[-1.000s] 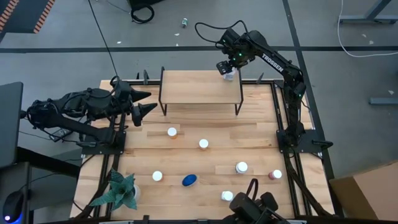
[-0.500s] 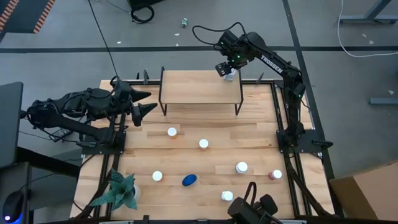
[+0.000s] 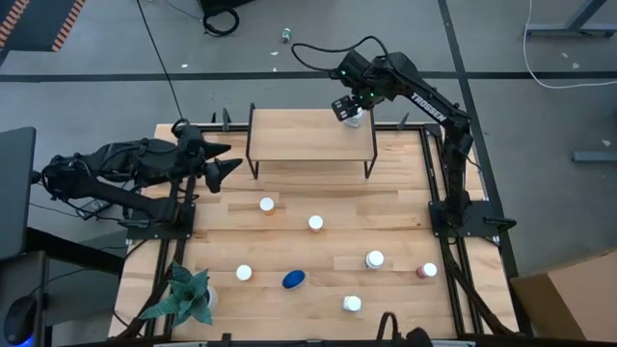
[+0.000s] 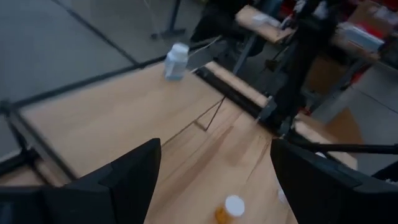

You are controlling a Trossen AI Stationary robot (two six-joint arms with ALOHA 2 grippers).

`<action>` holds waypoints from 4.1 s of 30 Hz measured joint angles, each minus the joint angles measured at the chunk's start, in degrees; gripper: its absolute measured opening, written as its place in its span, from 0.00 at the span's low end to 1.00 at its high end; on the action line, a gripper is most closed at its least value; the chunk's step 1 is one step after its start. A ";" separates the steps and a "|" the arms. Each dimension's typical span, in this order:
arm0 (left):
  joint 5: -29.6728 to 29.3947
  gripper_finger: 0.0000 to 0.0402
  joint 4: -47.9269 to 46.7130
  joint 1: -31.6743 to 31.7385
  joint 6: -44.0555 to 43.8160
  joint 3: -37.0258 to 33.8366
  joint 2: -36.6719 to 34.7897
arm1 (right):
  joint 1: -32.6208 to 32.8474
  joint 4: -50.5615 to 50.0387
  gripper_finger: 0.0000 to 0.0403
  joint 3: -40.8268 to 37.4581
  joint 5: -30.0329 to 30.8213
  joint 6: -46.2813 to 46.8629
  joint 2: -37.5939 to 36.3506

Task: Pick and place medicine bottles onto shelf by color
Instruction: Put the top orange pill bottle on the shelf

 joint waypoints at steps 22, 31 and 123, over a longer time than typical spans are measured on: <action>10.73 0.77 -20.64 1.25 1.80 -0.09 6.32 | 33.57 0.55 0.60 -1.80 2.98 28.52 -0.17; 12.51 0.77 -15.64 1.51 1.91 -0.11 17.71 | 41.04 0.08 0.59 -5.96 4.49 29.32 -0.22; 26.67 0.84 -10.05 10.10 17.35 -0.09 51.52 | 55.88 -0.10 0.59 -7.08 22.96 34.96 -13.94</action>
